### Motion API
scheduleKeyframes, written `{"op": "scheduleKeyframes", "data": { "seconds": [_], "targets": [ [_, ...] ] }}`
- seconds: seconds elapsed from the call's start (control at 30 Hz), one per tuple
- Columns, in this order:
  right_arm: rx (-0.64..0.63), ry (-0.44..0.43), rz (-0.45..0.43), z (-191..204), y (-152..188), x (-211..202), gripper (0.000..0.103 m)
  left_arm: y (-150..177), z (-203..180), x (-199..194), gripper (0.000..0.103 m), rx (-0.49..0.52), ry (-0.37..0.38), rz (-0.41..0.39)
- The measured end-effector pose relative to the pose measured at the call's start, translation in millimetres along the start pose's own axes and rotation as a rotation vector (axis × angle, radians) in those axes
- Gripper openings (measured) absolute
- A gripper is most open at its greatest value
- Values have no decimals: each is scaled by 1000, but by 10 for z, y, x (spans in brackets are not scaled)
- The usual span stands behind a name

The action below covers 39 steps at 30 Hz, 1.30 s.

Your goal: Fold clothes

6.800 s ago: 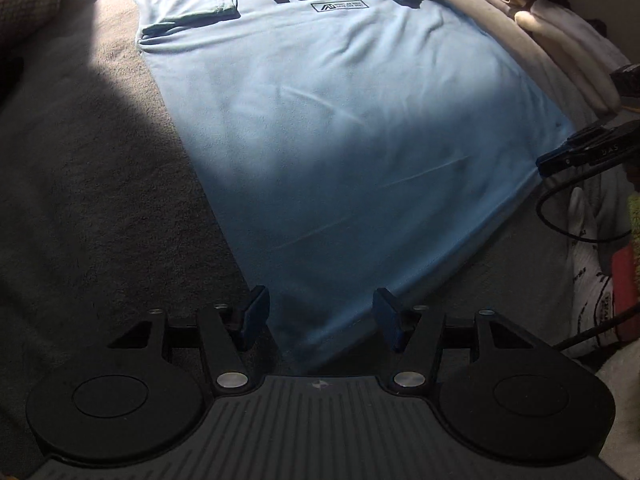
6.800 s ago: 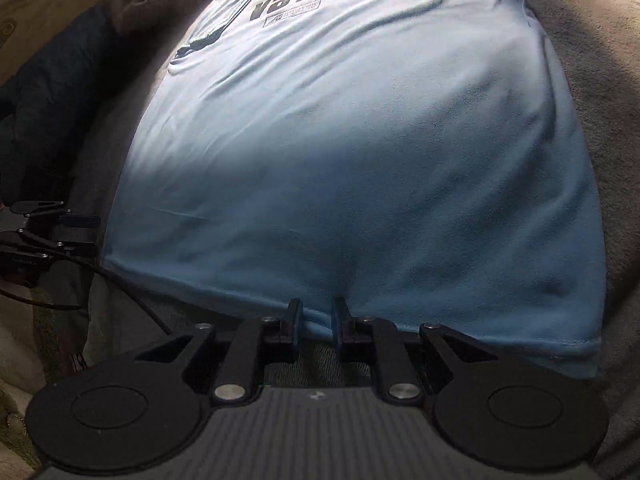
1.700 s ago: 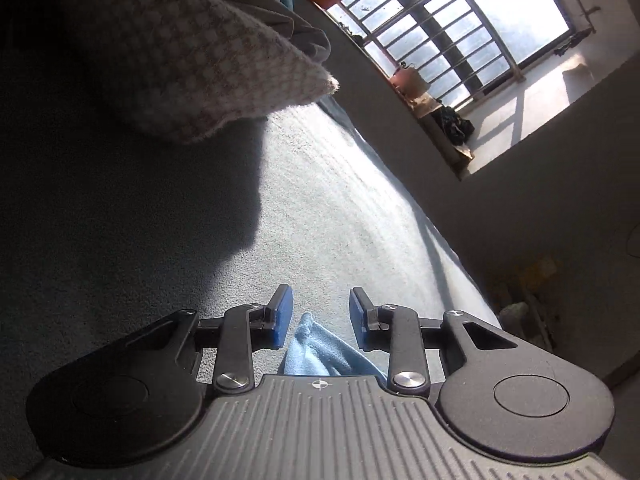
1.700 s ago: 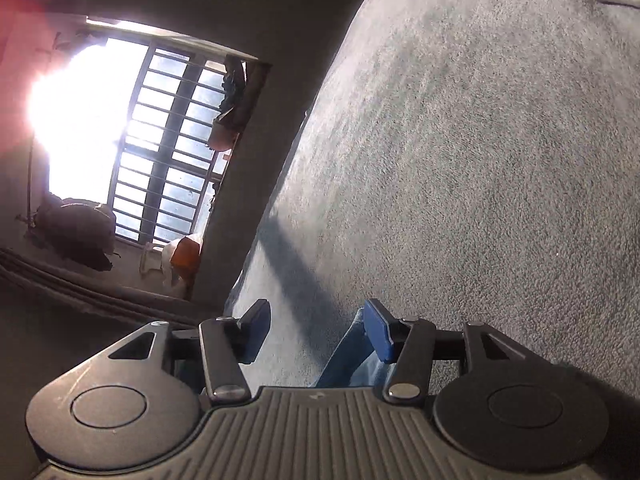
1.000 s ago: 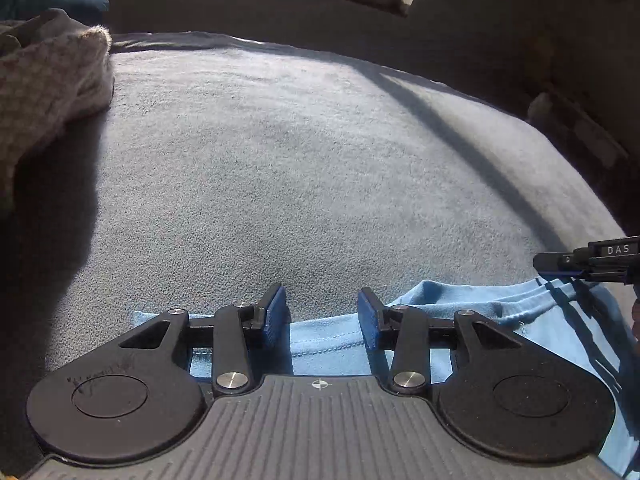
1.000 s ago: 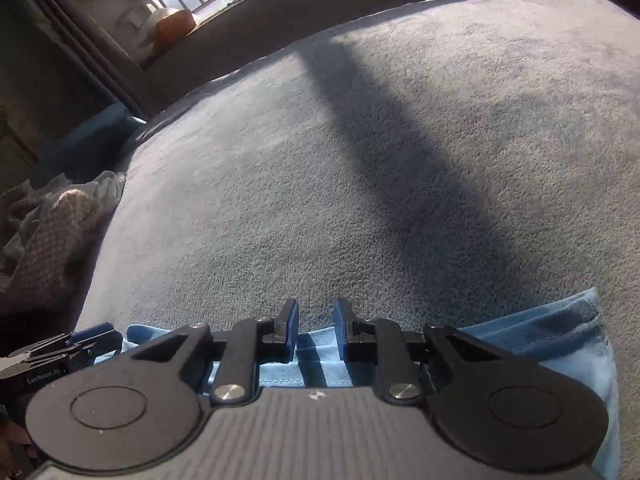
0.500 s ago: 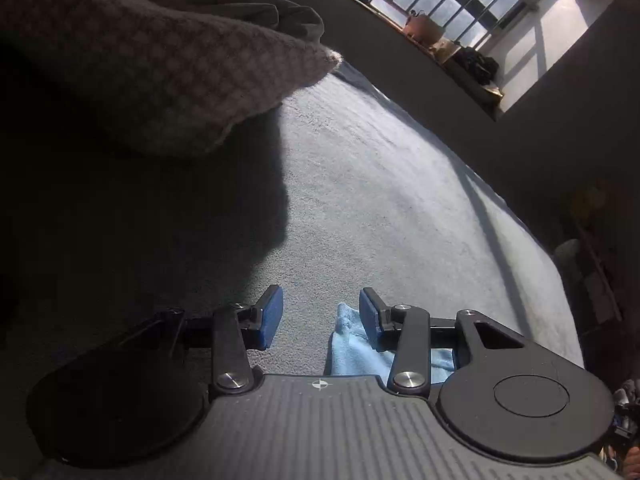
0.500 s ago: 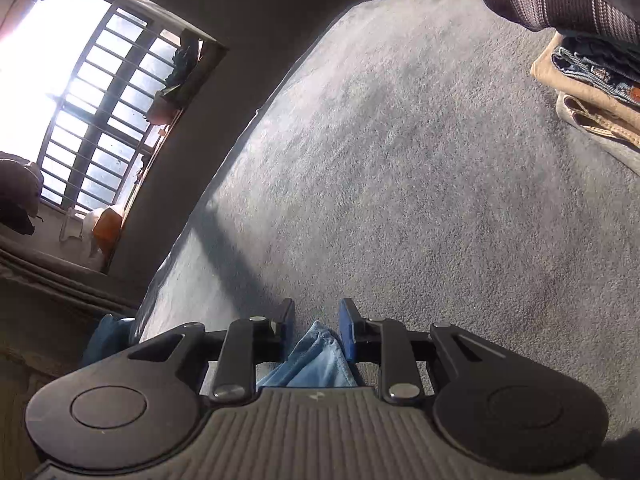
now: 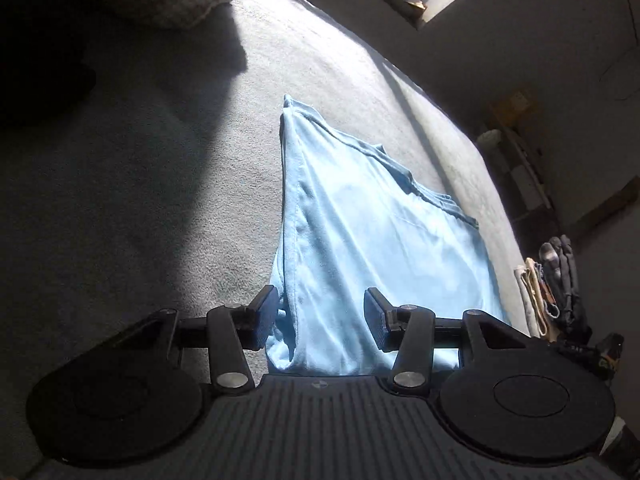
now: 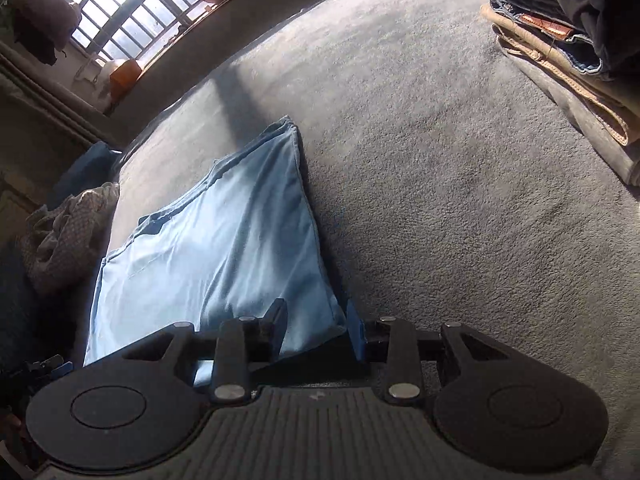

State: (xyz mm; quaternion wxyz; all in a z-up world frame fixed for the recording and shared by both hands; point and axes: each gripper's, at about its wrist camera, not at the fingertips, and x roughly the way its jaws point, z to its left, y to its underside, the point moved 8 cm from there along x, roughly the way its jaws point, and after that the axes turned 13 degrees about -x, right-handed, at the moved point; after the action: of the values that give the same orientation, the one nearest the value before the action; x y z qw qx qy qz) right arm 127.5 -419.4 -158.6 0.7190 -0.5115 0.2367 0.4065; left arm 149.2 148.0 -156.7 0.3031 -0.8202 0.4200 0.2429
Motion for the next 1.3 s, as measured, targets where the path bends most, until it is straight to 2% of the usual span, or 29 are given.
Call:
{"op": "scheduleKeyframes", "data": {
  "seconds": [0.07,0.2,0.27,0.37,0.43,0.5,0.53,0.7,0.77,0.8,0.83,0.87,1.0,1.2,1.3],
  "targets": [
    [-9,3,-8,16,38,48,36,199,6,19,47,7,14,29],
    [126,-58,-56,-151,124,40,35,404,39,-40,47,31,26,38],
    [169,-79,-62,-198,172,38,35,486,6,-82,47,130,-14,28],
    [167,-68,-59,-233,203,37,35,572,-70,-94,47,306,-92,6],
    [171,-64,-64,-253,203,34,36,574,-72,-99,47,348,-116,-18],
    [186,-67,-69,-274,208,25,35,531,-39,-100,47,309,-100,-29],
    [195,-69,-69,-283,216,26,36,505,-2,-93,47,257,-79,-30],
    [229,-75,-58,-299,286,56,36,363,232,-36,46,-67,45,-27],
    [242,-74,-47,-298,319,88,36,323,303,-18,40,-145,76,-44],
    [245,-72,-43,-294,328,106,36,307,318,-16,27,-161,87,-53],
    [246,-71,-40,-292,334,119,36,292,327,-17,9,-168,92,-61],
    [247,-71,-39,-291,338,131,36,280,324,-22,2,-165,91,-64],
    [244,-68,-40,-286,326,134,35,181,121,-270,1,-73,96,-115],
    [275,-66,-44,-359,348,160,35,274,298,-62,2,38,-110,-32],
    [272,-60,-46,-352,349,160,35,334,420,49,3,26,-143,-32]
  ]
}}
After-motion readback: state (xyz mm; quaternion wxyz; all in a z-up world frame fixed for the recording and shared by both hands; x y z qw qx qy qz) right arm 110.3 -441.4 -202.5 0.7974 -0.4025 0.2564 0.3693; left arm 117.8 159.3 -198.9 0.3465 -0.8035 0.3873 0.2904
